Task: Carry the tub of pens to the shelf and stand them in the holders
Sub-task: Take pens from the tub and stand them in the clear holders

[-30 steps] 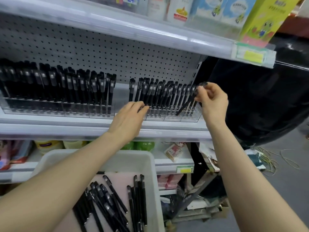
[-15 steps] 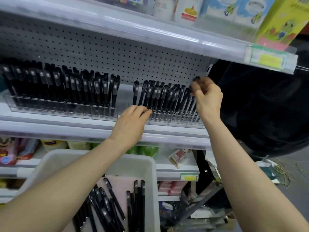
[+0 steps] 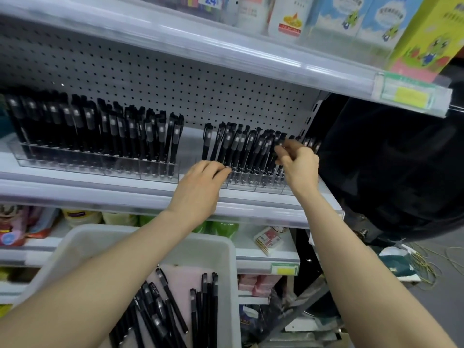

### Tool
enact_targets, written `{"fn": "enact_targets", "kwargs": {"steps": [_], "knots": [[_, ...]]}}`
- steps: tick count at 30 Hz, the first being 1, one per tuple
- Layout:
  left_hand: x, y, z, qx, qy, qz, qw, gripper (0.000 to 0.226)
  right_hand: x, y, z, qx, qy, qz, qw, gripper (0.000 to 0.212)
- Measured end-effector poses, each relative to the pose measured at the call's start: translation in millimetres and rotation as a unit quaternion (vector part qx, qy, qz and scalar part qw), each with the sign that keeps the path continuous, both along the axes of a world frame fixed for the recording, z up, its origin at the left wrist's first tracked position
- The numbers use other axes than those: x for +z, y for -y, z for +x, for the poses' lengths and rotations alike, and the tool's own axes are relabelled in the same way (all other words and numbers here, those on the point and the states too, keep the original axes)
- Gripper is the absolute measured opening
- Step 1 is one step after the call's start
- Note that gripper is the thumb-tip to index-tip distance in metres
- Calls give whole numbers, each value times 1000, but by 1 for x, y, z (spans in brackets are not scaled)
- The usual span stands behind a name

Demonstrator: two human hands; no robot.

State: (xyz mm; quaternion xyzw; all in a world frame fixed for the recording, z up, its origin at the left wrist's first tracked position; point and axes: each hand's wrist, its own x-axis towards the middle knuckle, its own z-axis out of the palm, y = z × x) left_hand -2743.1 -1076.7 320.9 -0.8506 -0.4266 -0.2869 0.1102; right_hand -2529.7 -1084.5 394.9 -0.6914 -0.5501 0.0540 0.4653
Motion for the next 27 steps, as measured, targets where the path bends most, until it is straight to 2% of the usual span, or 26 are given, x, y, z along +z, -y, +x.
{"fn": "enact_targets", "kwargs": {"steps": [8,13,19,23,27], "knots": [[-3,1,-8,-28,-8,-2,1000,61,-16,7,-5,-24,15,-19,999,29],[-11,19,-36,-35,4,-18,999,61,-40,30,-27,-43,-43,30,998,21],[-42,44,-94,-31,31,-32,999,45,-85,66,-94,6,-73,35,997,8],[-73,53,-126,-8,26,-44,999,49,-120,86,-137,77,-60,-9,995,6],[-93,58,-141,-4,-6,-51,999,52,-156,96,-162,116,-43,-123,985,8]]}}
